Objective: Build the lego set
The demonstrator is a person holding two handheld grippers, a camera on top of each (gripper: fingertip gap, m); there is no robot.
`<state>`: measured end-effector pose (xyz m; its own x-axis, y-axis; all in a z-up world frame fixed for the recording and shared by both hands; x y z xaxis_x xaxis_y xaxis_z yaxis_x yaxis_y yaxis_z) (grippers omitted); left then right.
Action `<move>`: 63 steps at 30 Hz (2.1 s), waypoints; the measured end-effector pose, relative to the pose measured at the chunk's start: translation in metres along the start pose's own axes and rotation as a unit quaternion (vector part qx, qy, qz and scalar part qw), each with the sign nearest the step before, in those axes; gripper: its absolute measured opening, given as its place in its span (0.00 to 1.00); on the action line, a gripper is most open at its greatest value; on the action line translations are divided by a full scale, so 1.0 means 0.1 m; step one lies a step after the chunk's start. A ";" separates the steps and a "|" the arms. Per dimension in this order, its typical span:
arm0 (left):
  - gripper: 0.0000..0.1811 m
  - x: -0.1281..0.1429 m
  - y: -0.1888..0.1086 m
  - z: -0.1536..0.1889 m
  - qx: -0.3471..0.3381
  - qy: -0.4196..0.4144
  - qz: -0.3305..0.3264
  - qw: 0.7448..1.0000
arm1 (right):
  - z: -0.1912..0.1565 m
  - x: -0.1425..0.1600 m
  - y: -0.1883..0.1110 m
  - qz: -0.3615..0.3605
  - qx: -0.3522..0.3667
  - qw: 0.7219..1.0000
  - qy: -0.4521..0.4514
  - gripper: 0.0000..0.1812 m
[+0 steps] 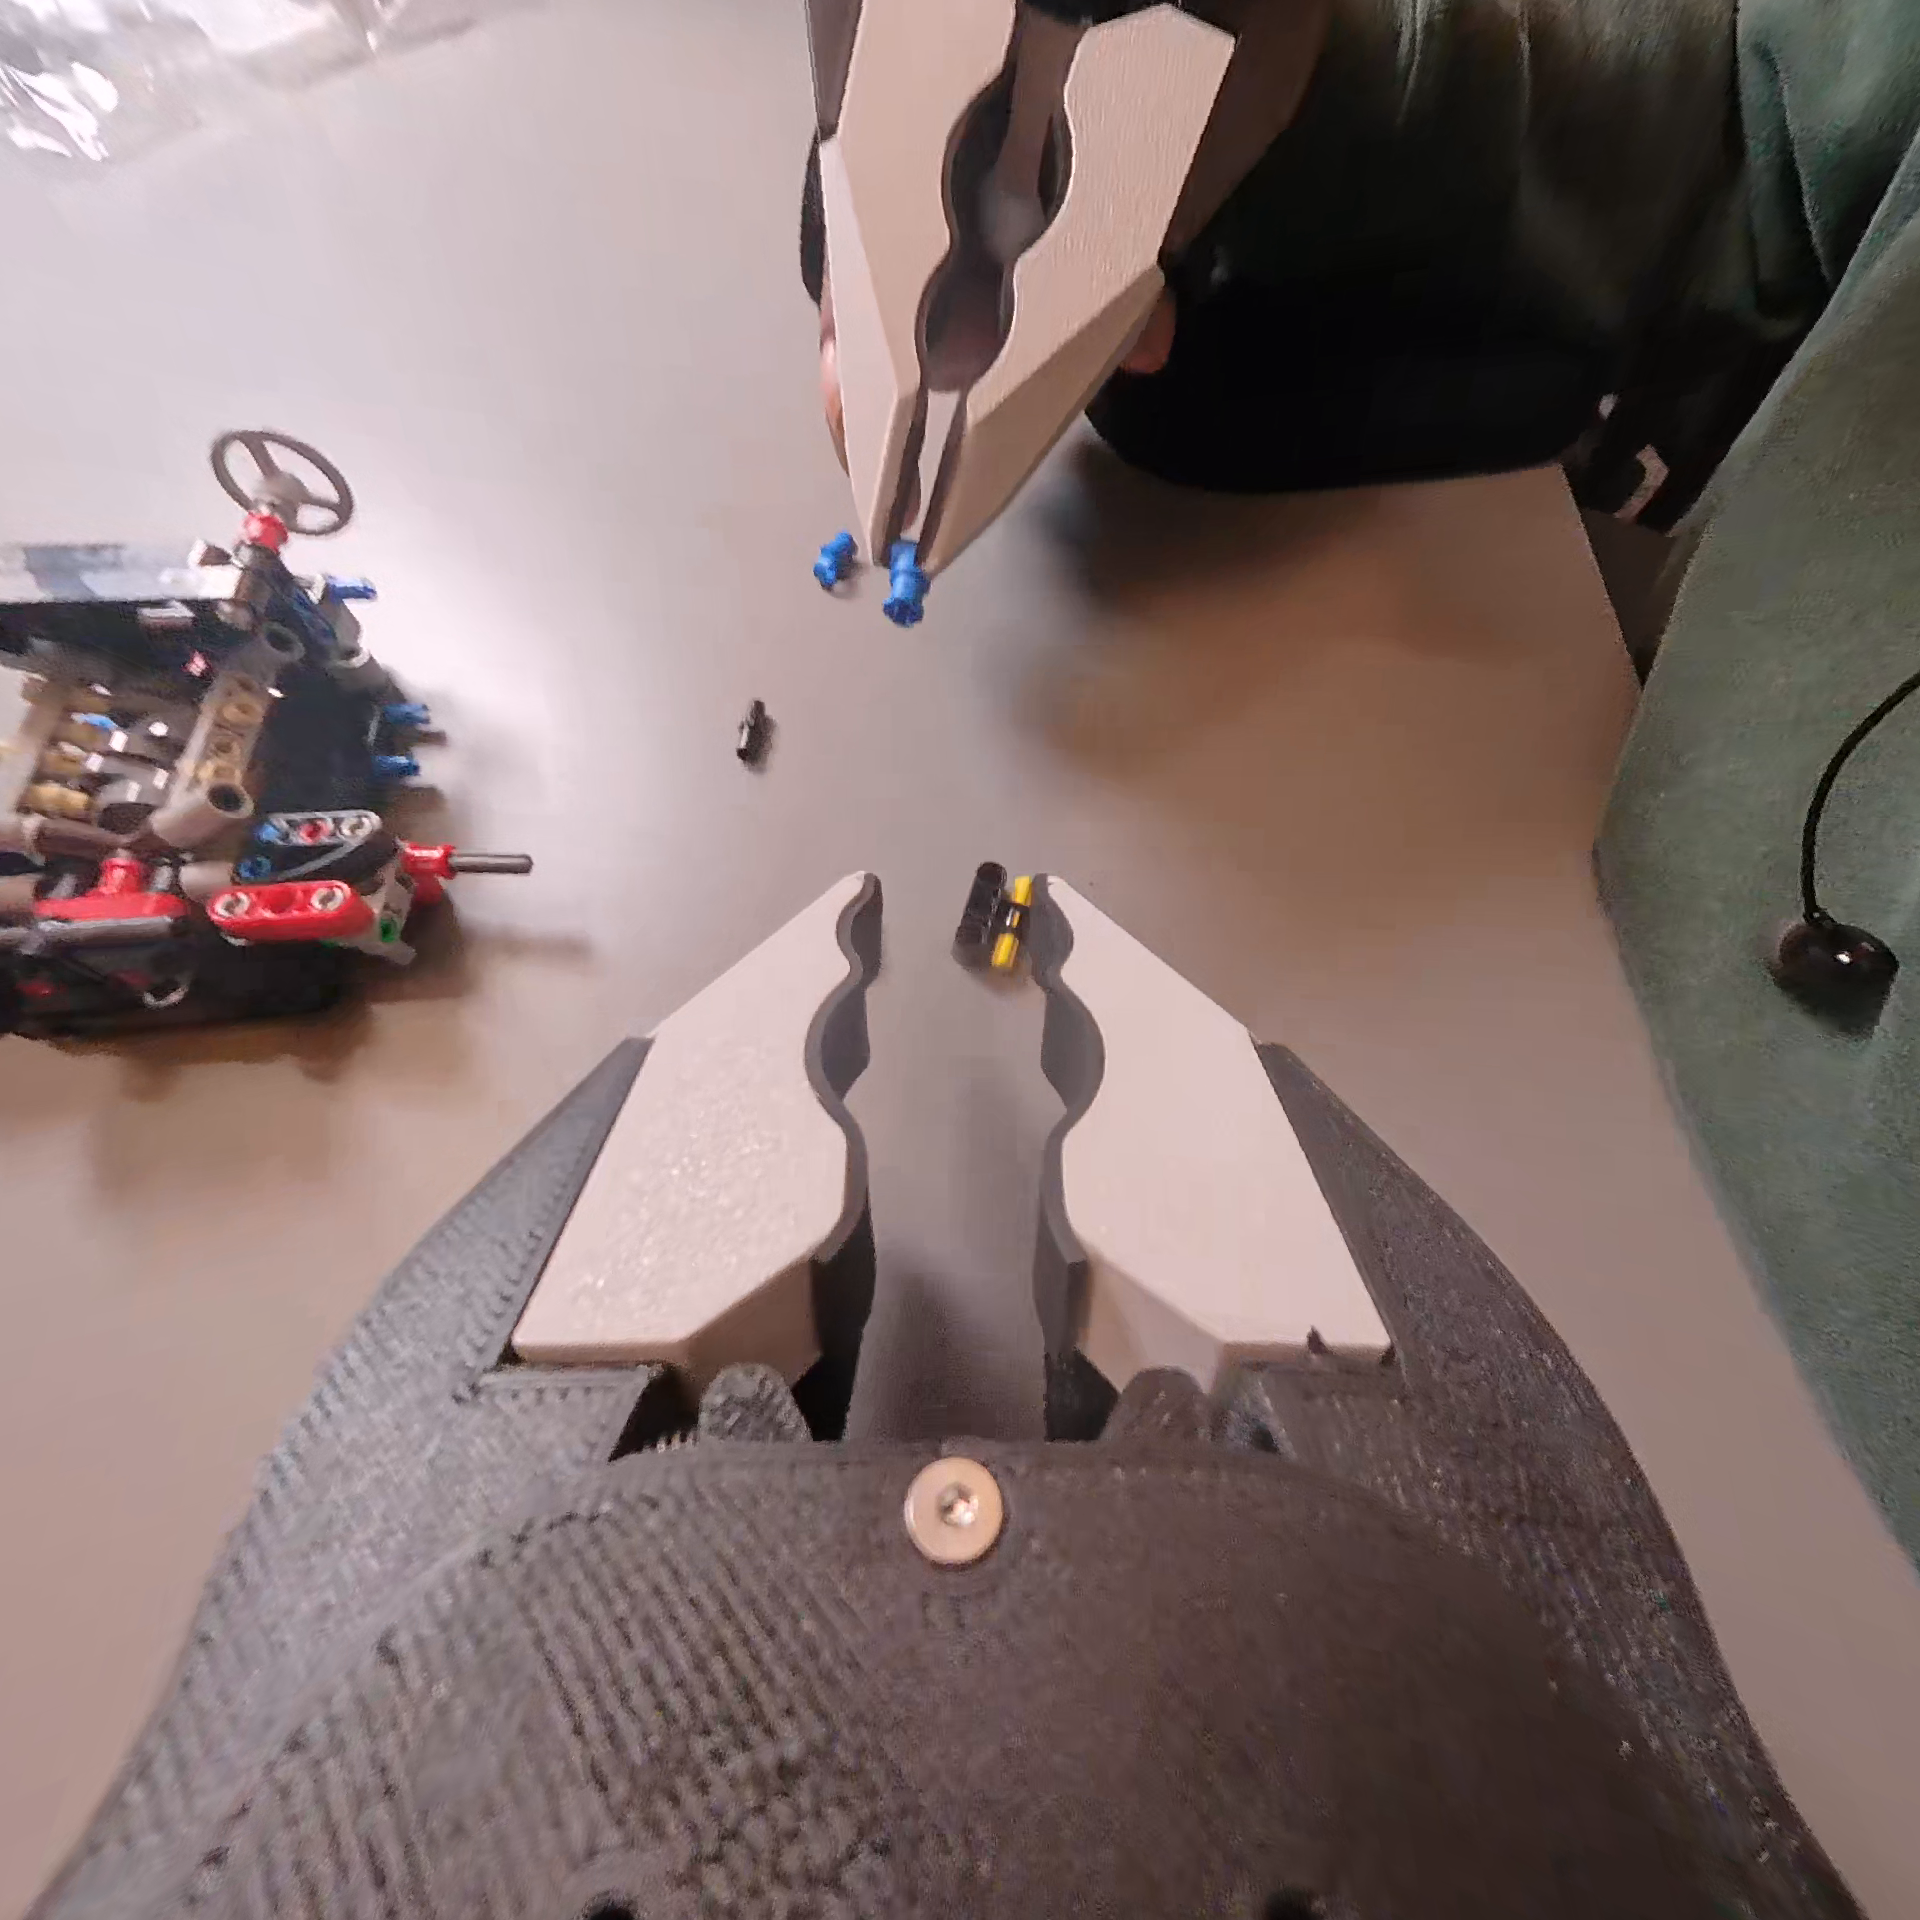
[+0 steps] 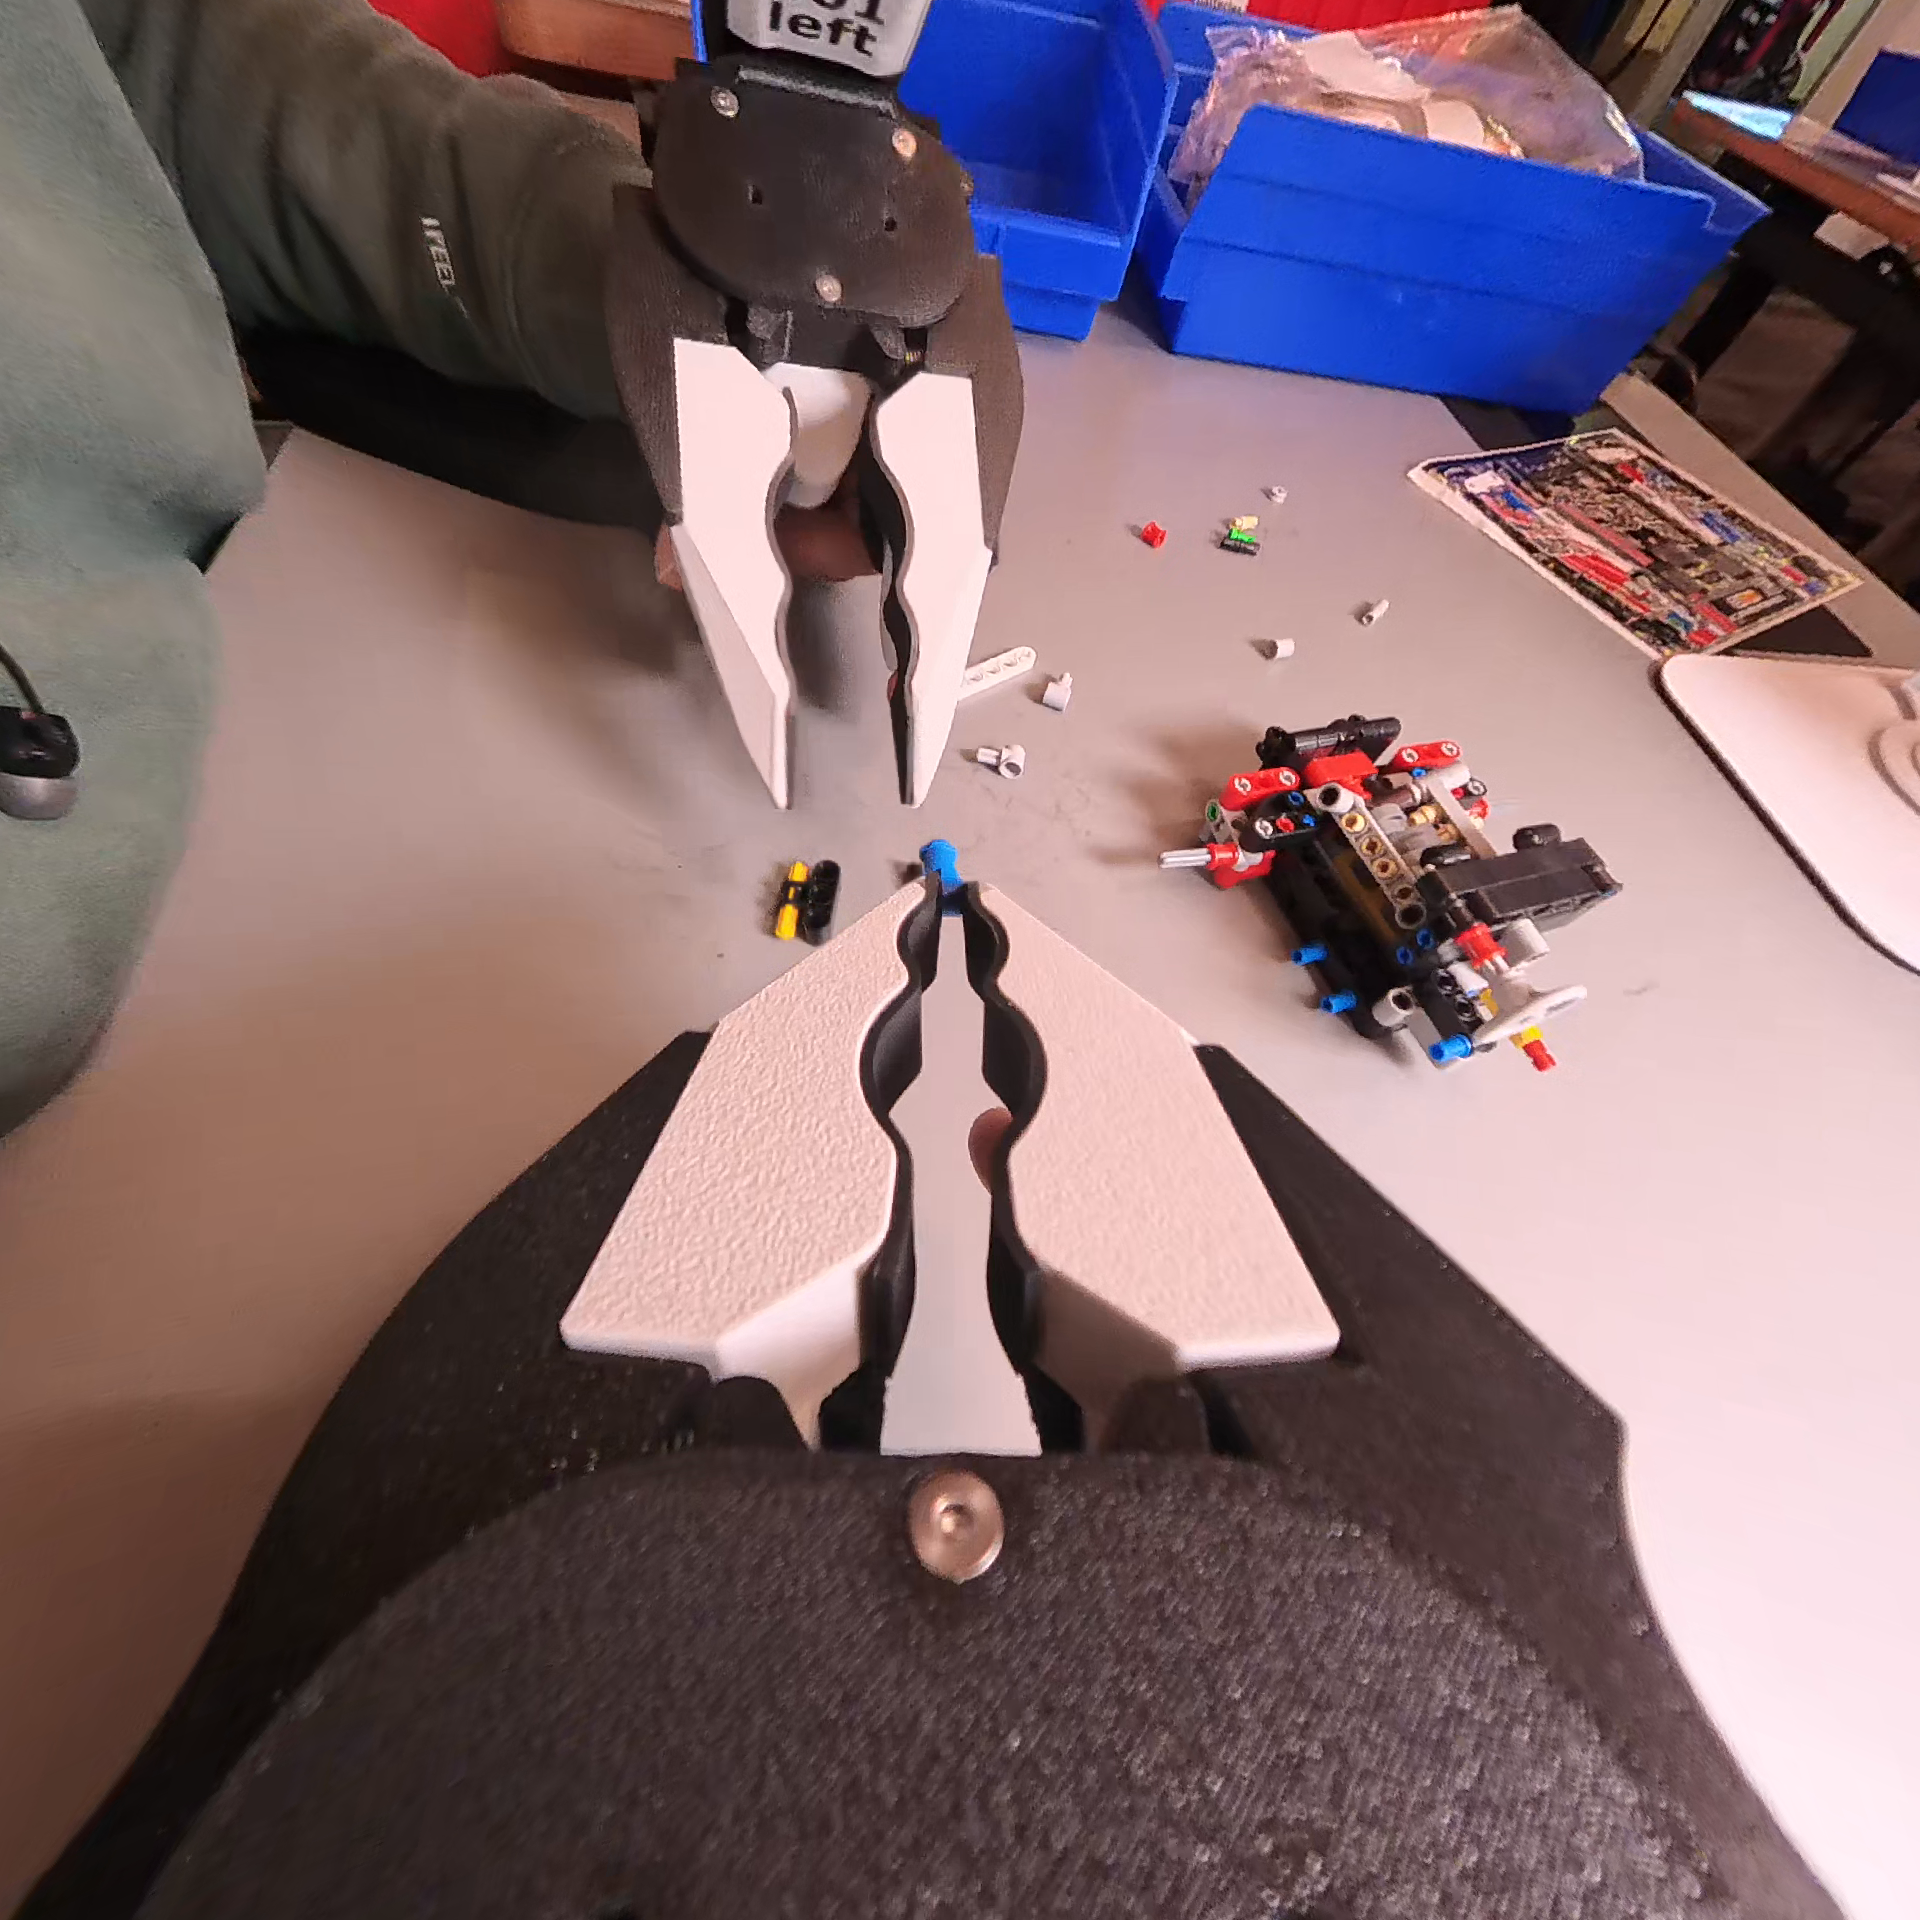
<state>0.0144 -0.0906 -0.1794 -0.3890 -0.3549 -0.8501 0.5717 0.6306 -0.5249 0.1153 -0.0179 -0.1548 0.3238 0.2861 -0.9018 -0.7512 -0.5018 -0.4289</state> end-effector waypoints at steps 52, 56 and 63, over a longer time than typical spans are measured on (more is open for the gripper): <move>0.03 -0.33 0.03 -0.18 0.128 -0.382 0.123 0.907 | -0.04 -0.18 0.11 0.016 0.125 0.969 -0.212 0.01; 0.03 -0.35 0.01 -0.17 0.116 -0.351 0.128 0.920 | -0.05 -0.20 0.11 0.026 0.125 0.970 -0.207 0.02; 0.03 -0.41 -0.06 -0.06 -0.028 -0.075 0.156 0.985 | -0.01 -0.21 0.04 0.128 -0.035 0.990 0.057 0.15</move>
<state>0.0226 -0.0754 -0.1407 -0.0872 -0.2330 -0.9686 0.6048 0.7602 -0.2373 0.1064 -0.0271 -0.1377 0.1947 0.0502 -0.9796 -0.7768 -0.6019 -0.1852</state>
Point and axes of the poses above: each gripper's, where its closed fingertips meet, y out along the fingers, x out of its underside, z = x × y across the jaws, the point moved 5 cm from there along -y, back along the fingers, and after that the axes turned 13 degrees about -x, right-handed, at the moved point
